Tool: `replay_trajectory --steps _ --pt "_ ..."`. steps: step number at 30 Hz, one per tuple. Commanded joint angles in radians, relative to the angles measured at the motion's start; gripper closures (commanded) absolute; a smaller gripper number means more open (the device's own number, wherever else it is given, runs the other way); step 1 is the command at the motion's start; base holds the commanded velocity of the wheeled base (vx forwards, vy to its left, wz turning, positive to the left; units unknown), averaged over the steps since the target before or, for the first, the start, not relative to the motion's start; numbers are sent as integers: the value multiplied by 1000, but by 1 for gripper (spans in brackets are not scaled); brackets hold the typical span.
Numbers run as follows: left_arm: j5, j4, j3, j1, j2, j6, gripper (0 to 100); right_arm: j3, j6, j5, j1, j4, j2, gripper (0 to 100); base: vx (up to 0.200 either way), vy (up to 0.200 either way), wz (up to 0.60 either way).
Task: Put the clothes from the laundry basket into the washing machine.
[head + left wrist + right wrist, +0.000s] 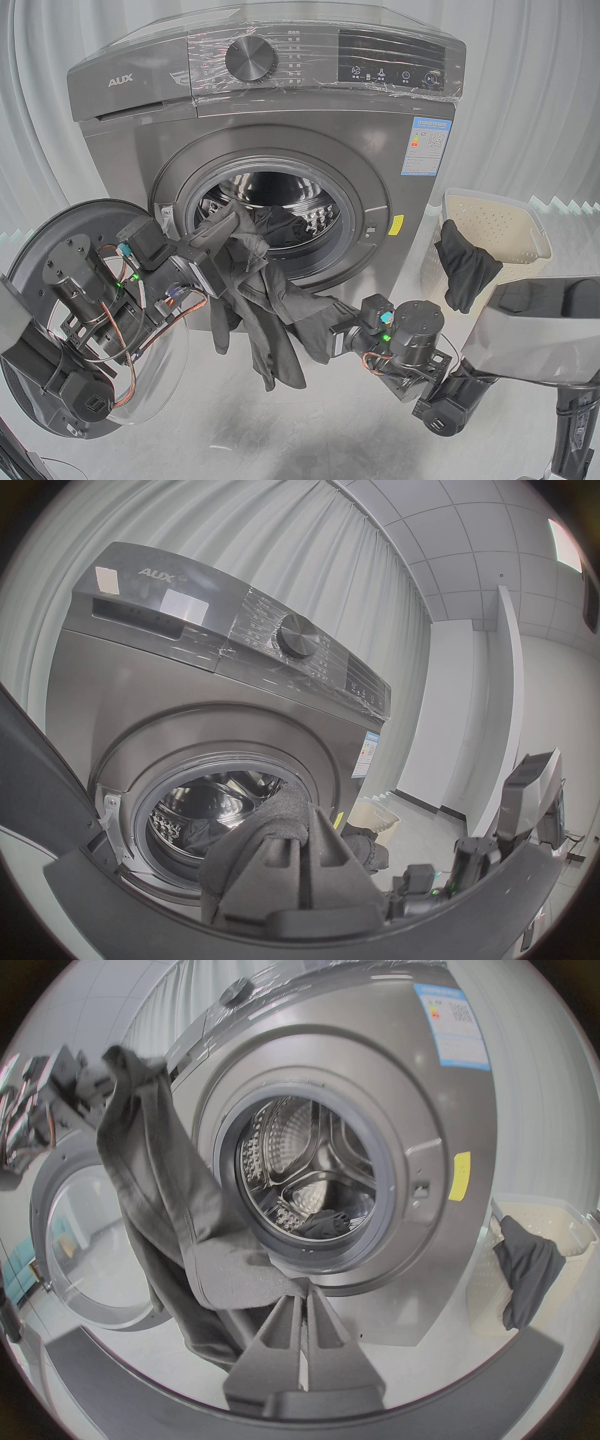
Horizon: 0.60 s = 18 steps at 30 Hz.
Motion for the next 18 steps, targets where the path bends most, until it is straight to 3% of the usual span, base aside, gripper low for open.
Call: replay_trajectory --steps 1,11,18 --pt "-3 -1 2 22 -1 0 100 67 1 -1 -42 0 -150 100 0 0 0" --pt "-5 -1 17 38 -4 0 100 77 35 0 -159 -9 -280 100 0 0 0" --pt "-2 -1 37 31 -5 3 100 168 49 6 -156 -48 -362 100 0 0 0"
